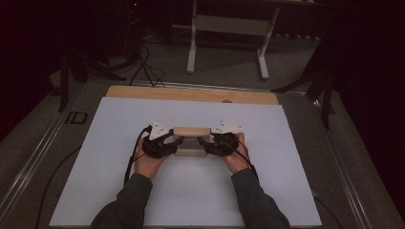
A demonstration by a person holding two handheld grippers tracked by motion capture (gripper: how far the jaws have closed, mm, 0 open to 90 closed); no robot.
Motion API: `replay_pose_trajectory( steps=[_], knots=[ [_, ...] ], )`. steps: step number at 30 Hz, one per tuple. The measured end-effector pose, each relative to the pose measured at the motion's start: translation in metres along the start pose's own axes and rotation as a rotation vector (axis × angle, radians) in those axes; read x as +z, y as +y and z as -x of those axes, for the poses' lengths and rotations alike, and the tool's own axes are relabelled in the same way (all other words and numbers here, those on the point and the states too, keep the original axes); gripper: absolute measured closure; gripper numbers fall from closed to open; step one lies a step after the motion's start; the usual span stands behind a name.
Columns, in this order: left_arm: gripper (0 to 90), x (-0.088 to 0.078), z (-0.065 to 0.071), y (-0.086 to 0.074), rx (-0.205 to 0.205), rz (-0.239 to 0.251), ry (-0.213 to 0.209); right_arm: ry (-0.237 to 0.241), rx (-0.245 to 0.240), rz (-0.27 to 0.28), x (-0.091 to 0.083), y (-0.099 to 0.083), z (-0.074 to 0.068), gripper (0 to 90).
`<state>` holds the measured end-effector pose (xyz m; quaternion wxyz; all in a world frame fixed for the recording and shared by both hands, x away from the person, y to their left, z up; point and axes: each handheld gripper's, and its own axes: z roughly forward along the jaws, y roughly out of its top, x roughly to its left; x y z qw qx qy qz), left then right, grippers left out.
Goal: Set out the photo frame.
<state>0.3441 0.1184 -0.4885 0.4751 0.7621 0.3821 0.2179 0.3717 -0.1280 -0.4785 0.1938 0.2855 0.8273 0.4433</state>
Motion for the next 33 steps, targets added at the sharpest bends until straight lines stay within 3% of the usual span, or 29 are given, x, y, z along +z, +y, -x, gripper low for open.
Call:
replay_pose_trajectory(
  steps=[11, 20, 33],
  knots=[
    [47.7, 0.007, -0.002, -0.002, -0.035, 0.002, 0.003, -0.005, 0.019, -0.027, 0.006, -0.005, 0.001, 45.5],
    [47.4, 0.011, -0.002, -0.005, -0.025, -0.017, 0.011, -0.001, 0.028, -0.052, 0.011, -0.011, 0.001, 45.5],
    [47.1, 0.021, -0.008, -0.011, -0.044, -0.049, 0.000, -0.017, 0.045, -0.074, 0.015, -0.014, 0.002, 44.2]
  ],
)
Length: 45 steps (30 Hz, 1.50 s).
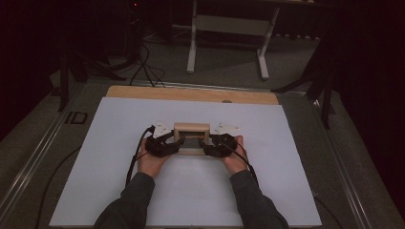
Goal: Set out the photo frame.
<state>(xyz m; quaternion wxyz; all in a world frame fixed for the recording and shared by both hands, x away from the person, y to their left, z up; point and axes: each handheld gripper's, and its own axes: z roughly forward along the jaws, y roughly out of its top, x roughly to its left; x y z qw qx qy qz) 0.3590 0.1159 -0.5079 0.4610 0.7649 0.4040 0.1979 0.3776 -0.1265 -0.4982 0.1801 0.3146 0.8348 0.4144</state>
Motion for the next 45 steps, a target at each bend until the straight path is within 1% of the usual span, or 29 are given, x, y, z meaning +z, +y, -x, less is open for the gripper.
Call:
replay_pose_trajectory(
  steps=[2, 6, 9, 15, 20, 23, 26, 32, 35, 38, 41, 45],
  knots=[
    [47.0, 0.002, -0.001, -0.001, -0.006, -0.004, -0.003, -0.003, 0.004, -0.004, 0.001, 0.000, 0.000, 43.5],
    [46.1, 0.004, -0.002, -0.002, -0.018, -0.026, -0.015, -0.002, 0.008, -0.007, 0.002, -0.001, 0.000, 42.1],
    [43.8, 0.006, -0.001, -0.003, -0.019, -0.041, -0.013, 0.002, 0.011, -0.007, 0.003, -0.001, 0.000, 41.3],
    [40.6, 0.006, -0.001, -0.003, -0.032, -0.041, -0.004, 0.008, 0.017, -0.004, 0.002, -0.001, 0.000, 38.9],
    [39.6, 0.000, -0.002, -0.001, -0.043, -0.030, 0.001, 0.014, 0.020, 0.002, 0.000, -0.001, 0.000, 36.8],
    [39.6, -0.007, -0.002, -0.001, -0.061, 0.001, 0.008, 0.018, 0.024, 0.012, -0.003, -0.001, 0.000, 35.6],
    [39.6, -0.014, -0.002, 0.000, -0.066, 0.021, 0.013, 0.018, 0.021, 0.021, -0.006, 0.000, -0.001, 34.8],
    [39.6, -0.032, -0.004, 0.000, -0.057, 0.051, 0.020, 0.018, 0.008, 0.046, -0.017, 0.003, -0.002, 34.2],
    [39.7, -0.042, -0.005, 0.000, -0.054, 0.064, 0.023, 0.027, 0.015, 0.065, -0.024, 0.004, -0.001, 34.0],
    [39.7, -0.051, -0.007, -0.001, -0.049, 0.076, 0.023, 0.020, 0.005, 0.075, -0.032, 0.004, -0.001, 33.8],
    [39.8, -0.061, -0.007, -0.002, -0.046, 0.095, 0.033, 0.019, -0.002, 0.084, -0.039, 0.003, 0.000, 33.3],
    [39.8, -0.075, -0.008, -0.006, -0.039, 0.106, 0.043, 0.010, -0.014, 0.093, -0.052, -0.002, 0.003, 32.9]
  ],
)
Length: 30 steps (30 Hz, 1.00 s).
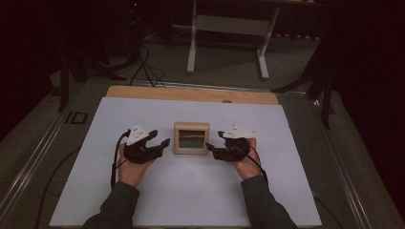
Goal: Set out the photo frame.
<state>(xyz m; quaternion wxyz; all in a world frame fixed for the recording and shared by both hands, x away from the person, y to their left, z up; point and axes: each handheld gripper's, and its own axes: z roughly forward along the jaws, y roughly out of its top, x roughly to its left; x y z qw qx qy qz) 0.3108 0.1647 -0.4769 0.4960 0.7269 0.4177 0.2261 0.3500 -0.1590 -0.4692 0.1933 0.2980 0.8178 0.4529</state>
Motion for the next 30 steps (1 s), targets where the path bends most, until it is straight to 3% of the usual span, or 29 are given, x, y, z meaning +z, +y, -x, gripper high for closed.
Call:
replay_pose_trajectory(
  steps=[17, 24, 30],
  knots=[
    [39.7, -0.039, -0.018, -0.019, 0.001, -0.009, 0.047, -0.061, 0.022, 0.026, -0.057, -0.036, 0.018, 31.8],
    [39.7, -0.052, -0.023, -0.025, -0.034, -0.004, 0.043, -0.079, 0.072, 0.069, -0.076, -0.050, 0.025, 30.2],
    [39.6, -0.064, -0.024, -0.032, -0.039, -0.007, 0.051, -0.111, 0.101, 0.085, -0.090, -0.063, 0.029, 29.5]
  ],
)
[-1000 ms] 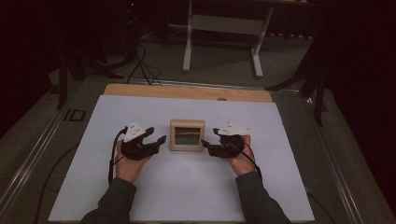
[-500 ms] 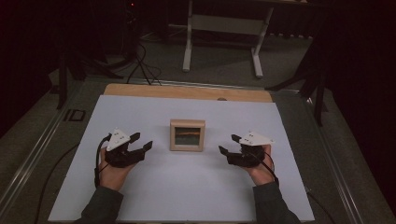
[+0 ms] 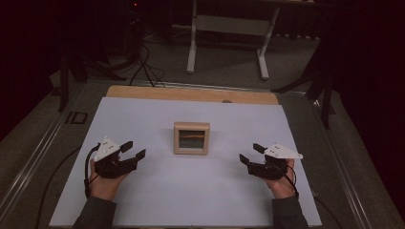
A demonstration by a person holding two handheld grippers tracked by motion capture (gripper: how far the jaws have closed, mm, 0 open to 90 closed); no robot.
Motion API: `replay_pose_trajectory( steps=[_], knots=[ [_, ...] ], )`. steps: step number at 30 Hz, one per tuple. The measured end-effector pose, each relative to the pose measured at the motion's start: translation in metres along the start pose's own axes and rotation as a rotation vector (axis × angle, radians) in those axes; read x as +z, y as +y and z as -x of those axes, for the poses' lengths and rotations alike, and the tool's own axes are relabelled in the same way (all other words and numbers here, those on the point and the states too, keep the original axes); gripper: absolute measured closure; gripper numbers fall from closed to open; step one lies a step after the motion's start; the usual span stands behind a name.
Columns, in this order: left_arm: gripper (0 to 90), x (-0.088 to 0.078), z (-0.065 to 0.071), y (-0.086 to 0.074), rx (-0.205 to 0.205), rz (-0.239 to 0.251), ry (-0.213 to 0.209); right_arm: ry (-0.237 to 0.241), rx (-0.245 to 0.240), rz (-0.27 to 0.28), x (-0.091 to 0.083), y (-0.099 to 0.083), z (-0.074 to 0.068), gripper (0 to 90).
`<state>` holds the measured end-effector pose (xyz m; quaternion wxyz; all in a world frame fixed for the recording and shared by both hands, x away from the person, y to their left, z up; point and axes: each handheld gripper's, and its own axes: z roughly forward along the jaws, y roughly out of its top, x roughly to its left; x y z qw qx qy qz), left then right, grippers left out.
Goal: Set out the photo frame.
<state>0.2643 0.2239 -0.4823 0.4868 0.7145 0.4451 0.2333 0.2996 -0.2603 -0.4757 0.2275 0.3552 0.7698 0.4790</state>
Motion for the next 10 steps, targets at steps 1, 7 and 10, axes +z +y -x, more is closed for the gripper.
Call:
replay_pose_trajectory(
  steps=[1, 7, 10],
  knots=[
    [39.6, -0.002, 0.000, -0.001, 0.001, -0.001, 0.001, -0.005, 0.005, 0.003, -0.002, -0.002, 0.001, 29.1],
    [39.1, -0.010, -0.005, -0.010, -0.004, -0.010, 0.019, -0.030, 0.021, 0.002, -0.011, -0.016, 0.005, 28.2],
    [38.9, -0.012, -0.008, -0.015, -0.007, -0.020, 0.034, -0.044, 0.030, -0.004, -0.012, -0.020, 0.008, 27.9]
  ],
)
